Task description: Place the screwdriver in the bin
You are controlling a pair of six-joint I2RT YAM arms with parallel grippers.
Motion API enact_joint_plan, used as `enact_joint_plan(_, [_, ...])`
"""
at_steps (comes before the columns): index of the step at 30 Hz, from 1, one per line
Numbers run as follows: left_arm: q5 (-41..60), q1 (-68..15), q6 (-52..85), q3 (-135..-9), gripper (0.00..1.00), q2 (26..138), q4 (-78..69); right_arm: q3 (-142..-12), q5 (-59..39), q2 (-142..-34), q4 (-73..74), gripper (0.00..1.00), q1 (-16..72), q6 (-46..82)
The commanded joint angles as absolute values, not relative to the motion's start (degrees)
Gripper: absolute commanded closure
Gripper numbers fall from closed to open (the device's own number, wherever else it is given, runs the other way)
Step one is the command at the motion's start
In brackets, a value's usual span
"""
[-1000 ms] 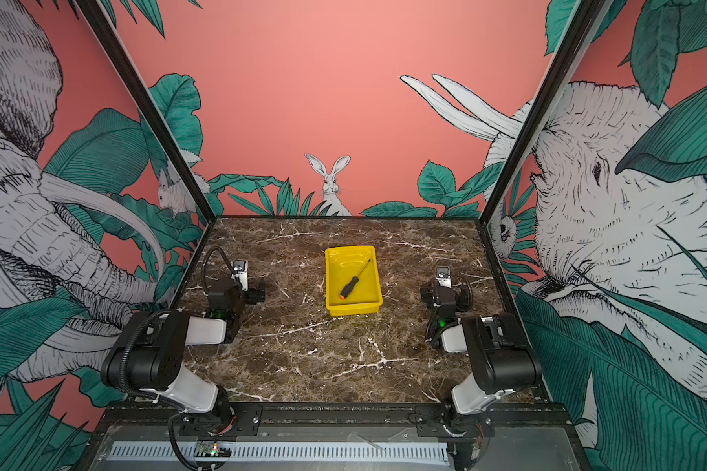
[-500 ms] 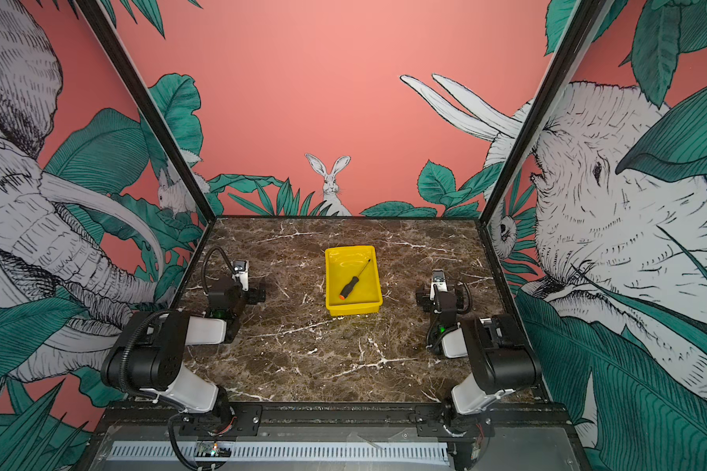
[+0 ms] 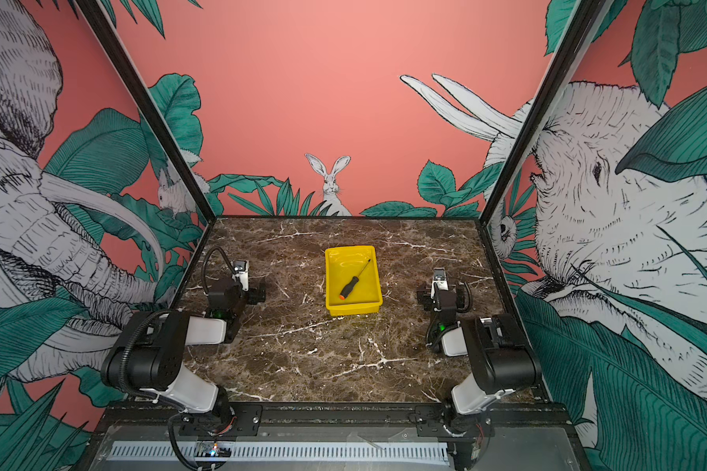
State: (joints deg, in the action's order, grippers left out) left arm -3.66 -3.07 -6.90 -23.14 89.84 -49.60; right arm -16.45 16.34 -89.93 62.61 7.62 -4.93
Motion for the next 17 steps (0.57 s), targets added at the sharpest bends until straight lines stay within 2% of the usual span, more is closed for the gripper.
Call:
enact_joint_plan(1, [-3.2,-2.8,-6.5,-23.8,0.0,88.8,-49.1,-17.0,17.5,-89.9,64.5,0.01,7.9,-4.4])
enact_joint_plan(5, [-3.1,-2.8,-6.5,-23.8,0.0,88.9,-49.1,-18.9,26.1,-89.8,61.2,0.01,7.8,-0.9])
enact_joint_plan(17, [-3.2,-2.8,-6.5,-23.9,0.0,88.9,-49.0,-19.7,25.6,-89.7,59.6,0.01,7.6,-0.9])
